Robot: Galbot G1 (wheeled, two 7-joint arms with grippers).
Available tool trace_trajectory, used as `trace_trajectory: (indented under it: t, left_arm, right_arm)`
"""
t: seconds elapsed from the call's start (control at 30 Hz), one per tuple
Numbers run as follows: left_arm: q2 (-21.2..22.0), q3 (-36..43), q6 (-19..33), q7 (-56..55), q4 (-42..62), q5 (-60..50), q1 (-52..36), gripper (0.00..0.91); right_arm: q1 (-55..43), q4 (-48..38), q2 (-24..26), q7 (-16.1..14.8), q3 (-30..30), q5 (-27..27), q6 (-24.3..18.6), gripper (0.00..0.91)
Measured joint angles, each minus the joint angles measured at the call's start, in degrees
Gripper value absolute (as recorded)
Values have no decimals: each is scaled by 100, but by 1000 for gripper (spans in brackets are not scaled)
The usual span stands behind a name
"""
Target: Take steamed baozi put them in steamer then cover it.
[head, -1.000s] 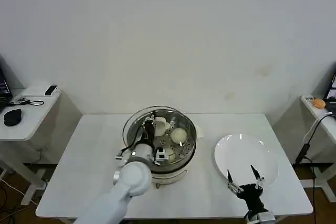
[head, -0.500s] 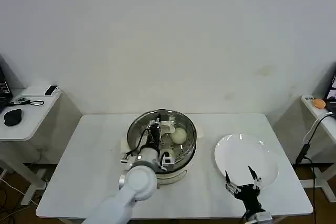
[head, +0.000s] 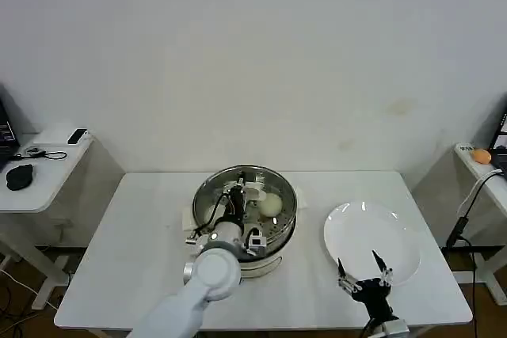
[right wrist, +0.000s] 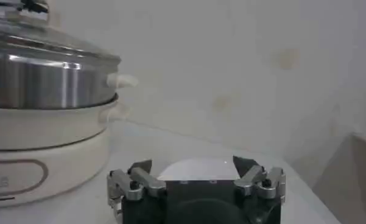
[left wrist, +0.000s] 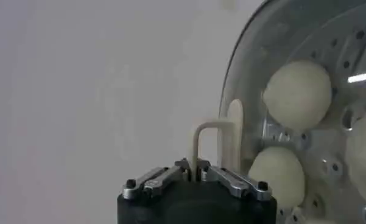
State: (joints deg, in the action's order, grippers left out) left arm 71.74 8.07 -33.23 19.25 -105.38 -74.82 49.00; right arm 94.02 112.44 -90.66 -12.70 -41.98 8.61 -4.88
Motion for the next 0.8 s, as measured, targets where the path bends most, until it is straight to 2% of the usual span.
trace_trajectory:
  t: [0.37, 0.4, 0.43, 0.8]
  left_arm:
    - [41, 2, 1, 12, 24, -14, 29, 0]
    - [37, 1, 2, 14, 13, -15, 37, 71]
    - [35, 1, 4, 19, 3, -15, 46, 907]
    - [40, -68, 50, -6, -111, 36, 149, 907]
  right_arm:
    - [-3, -19, 0, -7, 30, 16, 0, 907]
    - [-4, -20, 0, -7, 34, 18, 0, 907]
    - [-5, -20, 0, -9, 38, 23, 0, 907]
    - [9, -17, 1, -18, 82, 47, 1, 907]
